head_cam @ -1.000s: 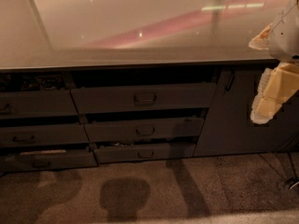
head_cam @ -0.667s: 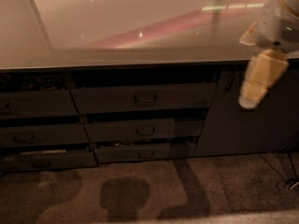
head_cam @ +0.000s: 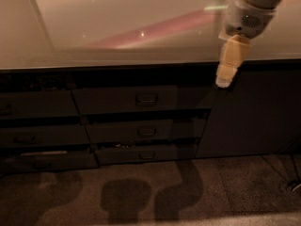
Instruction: Open top drawer
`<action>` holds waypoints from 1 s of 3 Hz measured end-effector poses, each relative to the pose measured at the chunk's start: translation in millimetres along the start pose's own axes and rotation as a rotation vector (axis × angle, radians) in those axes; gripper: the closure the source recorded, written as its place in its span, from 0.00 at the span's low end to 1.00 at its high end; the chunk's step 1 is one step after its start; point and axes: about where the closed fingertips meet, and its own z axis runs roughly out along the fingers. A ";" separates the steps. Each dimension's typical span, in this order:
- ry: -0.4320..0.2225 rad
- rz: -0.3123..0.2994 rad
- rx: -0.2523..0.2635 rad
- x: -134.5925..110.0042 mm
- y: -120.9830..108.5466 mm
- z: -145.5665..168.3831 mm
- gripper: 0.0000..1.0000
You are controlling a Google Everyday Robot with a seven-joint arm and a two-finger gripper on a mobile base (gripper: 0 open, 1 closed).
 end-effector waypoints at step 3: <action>0.003 -0.041 0.012 -34.3 -26.4 22.4 0.00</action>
Offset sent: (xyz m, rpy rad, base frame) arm 0.0237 0.0199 -0.0108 -0.0226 0.0152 0.0328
